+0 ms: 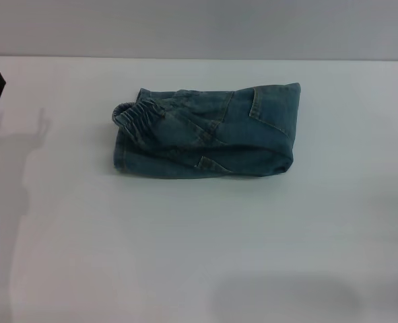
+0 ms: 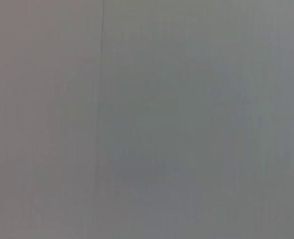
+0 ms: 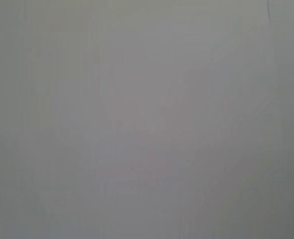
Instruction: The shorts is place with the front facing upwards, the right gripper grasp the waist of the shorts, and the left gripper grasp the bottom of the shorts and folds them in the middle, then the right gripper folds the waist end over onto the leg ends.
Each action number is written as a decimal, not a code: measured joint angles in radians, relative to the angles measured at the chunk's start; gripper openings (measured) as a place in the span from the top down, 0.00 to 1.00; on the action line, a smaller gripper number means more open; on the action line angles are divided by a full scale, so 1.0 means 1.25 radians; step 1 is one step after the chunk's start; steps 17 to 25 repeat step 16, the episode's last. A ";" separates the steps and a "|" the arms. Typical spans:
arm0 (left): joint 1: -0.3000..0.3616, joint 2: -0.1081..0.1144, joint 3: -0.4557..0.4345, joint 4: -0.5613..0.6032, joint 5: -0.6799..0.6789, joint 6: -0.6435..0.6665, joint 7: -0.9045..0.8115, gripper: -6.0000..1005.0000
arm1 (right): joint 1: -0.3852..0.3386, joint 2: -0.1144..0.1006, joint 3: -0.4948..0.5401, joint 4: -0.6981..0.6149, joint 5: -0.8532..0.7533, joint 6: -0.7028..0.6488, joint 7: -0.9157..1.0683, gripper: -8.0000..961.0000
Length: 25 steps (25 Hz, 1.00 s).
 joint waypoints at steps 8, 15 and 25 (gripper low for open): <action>0.000 -0.003 0.000 -0.002 0.000 0.006 0.006 0.19 | 0.004 -0.001 -0.004 -0.003 0.004 -0.003 0.022 0.43; 0.002 -0.005 0.009 -0.009 -0.001 0.019 0.006 0.19 | 0.002 0.000 -0.010 -0.010 0.007 -0.005 0.032 0.24; 0.003 -0.005 0.009 -0.009 -0.001 0.026 0.008 0.19 | 0.003 0.000 -0.015 -0.010 0.007 -0.005 0.033 0.24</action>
